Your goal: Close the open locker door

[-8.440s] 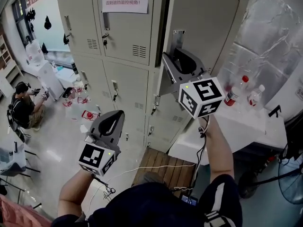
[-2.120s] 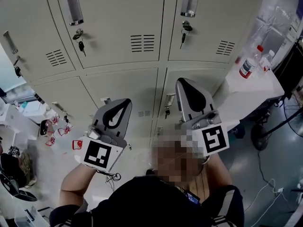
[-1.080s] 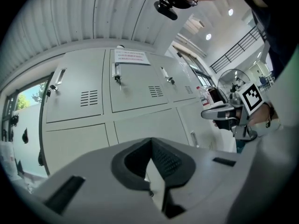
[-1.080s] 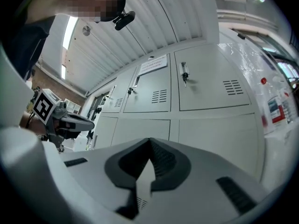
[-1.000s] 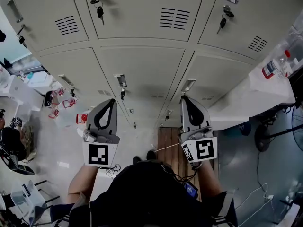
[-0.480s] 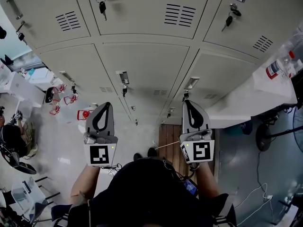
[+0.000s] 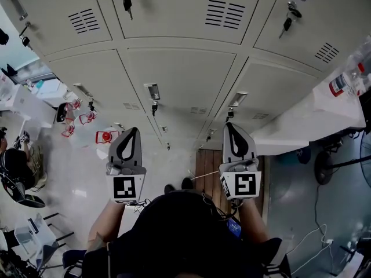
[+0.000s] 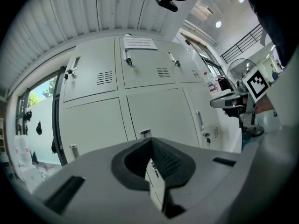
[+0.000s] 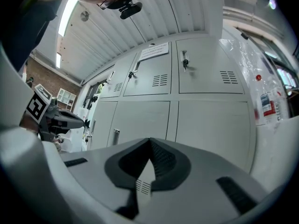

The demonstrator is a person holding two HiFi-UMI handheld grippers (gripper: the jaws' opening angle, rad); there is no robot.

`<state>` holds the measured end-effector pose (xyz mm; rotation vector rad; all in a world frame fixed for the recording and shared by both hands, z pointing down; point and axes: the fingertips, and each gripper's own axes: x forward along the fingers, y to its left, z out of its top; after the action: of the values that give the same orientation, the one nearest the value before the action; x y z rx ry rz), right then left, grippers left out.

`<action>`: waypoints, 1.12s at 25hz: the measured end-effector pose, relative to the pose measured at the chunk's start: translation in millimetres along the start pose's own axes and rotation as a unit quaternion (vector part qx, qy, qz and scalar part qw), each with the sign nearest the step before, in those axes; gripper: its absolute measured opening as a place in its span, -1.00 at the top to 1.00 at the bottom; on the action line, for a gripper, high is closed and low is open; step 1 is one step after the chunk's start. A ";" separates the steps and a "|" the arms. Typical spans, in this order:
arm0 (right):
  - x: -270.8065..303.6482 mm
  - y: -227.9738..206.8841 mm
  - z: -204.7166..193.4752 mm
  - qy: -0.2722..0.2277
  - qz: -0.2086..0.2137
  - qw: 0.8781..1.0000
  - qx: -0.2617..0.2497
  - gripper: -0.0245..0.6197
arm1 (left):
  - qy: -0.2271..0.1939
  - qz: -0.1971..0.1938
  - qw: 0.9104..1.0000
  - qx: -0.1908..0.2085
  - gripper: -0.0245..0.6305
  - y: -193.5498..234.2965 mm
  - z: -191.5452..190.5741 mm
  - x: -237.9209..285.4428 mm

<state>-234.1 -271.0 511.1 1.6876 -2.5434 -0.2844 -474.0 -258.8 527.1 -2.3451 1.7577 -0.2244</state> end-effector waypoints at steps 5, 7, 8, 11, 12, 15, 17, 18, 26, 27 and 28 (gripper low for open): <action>0.8 3.4 -7.9 0.006 0.002 1.000 0.006 0.93 | 0.014 -0.003 1.000 0.003 0.92 -0.4 -7.3 -1.2; 1.3 5.2 -12.2 0.012 0.004 1.000 0.003 0.93 | 0.013 -0.002 1.000 0.000 0.92 -1.1 -7.4 -1.0; 1.5 5.5 -14.9 0.016 0.004 1.000 0.003 0.93 | 0.010 -0.001 1.000 -0.002 0.92 -1.3 -6.6 -0.7; 1.0 3.7 -22.8 0.026 -0.002 1.000 0.015 0.93 | 0.004 0.002 1.000 0.000 0.92 -2.4 -4.6 0.7; 1.0 3.2 -23.2 0.027 -0.003 0.999 0.017 0.93 | 0.004 0.001 1.000 0.001 0.92 -3.3 -5.3 1.1; 2.7 3.2 -22.6 0.031 -0.006 0.999 0.008 0.93 | 0.015 -0.003 1.000 0.009 0.92 -4.4 -10.2 0.6; 3.9 3.0 -22.8 0.032 -0.006 0.999 0.001 0.93 | 0.022 -0.005 1.000 0.011 0.92 -4.3 -13.1 0.2; 4.2 3.2 -22.5 0.031 -0.005 0.999 -0.005 0.93 | 0.020 -0.003 1.000 0.007 0.92 -3.5 -12.3 0.5; 9.2 8.6 -18.1 0.009 -0.009 1.000 -0.021 0.93 | 0.032 -0.003 0.999 0.008 0.92 0.0 -17.3 2.5; 10.0 9.0 -19.2 0.010 -0.007 1.000 -0.021 0.93 | 0.035 -0.004 0.999 0.009 0.92 -0.1 -19.1 2.7; 10.8 9.2 -20.2 0.011 -0.005 1.000 -0.021 0.93 | 0.036 -0.004 0.999 0.008 0.92 -0.1 -20.0 3.4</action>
<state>-243.3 -279.7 532.3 1.6808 -2.4967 -0.3155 -477.8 -263.4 546.4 -2.3598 1.7721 -0.3269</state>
